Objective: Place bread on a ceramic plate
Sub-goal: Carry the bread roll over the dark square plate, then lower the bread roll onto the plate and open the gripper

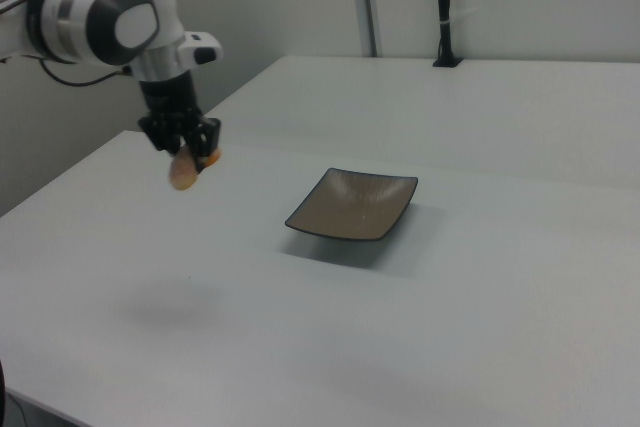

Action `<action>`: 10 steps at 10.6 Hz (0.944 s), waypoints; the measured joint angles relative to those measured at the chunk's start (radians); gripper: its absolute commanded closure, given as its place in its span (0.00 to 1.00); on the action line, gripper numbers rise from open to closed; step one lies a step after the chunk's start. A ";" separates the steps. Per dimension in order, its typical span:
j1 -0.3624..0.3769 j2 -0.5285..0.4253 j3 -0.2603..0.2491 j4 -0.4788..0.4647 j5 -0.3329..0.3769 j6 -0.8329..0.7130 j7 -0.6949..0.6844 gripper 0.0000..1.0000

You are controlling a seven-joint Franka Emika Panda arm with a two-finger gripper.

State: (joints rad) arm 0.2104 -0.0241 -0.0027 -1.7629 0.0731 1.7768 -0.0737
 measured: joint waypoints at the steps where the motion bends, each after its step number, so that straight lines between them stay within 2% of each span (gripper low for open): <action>1: -0.028 0.033 0.000 0.028 0.000 0.034 -0.028 0.74; 5: -0.097 0.198 0.000 0.080 0.000 0.318 -0.077 0.74; 6: -0.109 0.233 0.000 0.085 0.000 0.385 -0.105 0.70; 8: -0.139 0.305 0.000 0.103 0.000 0.477 -0.208 0.70; 10: -0.156 0.383 0.000 0.128 0.000 0.569 -0.245 0.70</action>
State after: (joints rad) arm 0.0547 0.3589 -0.0027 -1.6347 0.0728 2.3455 -0.3187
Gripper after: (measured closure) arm 0.700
